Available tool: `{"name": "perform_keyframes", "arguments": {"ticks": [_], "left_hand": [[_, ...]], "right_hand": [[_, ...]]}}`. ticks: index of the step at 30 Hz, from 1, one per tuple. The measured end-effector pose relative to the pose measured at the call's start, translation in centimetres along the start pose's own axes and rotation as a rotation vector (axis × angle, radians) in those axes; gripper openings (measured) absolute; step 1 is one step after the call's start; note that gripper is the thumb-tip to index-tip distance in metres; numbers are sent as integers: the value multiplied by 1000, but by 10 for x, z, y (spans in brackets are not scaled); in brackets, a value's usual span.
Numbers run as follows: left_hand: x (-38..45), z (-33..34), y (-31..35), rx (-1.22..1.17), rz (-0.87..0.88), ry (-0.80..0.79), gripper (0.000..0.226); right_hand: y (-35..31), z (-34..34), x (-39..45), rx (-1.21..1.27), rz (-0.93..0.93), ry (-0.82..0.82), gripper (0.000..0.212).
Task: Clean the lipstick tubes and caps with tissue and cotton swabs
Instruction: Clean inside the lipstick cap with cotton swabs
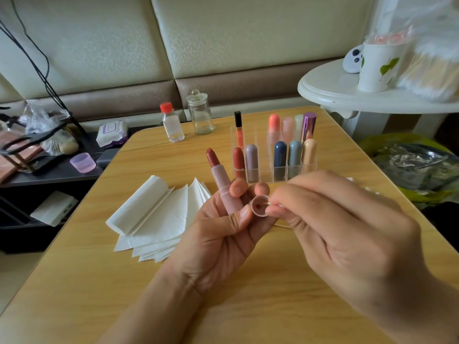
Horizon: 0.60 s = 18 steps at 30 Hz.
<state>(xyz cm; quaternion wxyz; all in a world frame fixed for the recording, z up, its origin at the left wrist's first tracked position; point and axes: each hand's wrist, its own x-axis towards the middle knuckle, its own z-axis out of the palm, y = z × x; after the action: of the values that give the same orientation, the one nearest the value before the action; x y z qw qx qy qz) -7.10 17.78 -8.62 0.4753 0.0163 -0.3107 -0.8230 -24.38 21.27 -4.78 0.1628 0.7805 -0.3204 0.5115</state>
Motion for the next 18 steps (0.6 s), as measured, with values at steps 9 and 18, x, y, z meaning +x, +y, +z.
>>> {"name": "perform_keyframes", "arguments": {"ticks": [9,18], "left_hand": [[-1,1,0,-4,10,27,25],[-1,2,0,2,-9,7,26]], "right_hand": [[3,3,-4,23,80,-10,15],[2,3,1,96,140,-63,14]]}}
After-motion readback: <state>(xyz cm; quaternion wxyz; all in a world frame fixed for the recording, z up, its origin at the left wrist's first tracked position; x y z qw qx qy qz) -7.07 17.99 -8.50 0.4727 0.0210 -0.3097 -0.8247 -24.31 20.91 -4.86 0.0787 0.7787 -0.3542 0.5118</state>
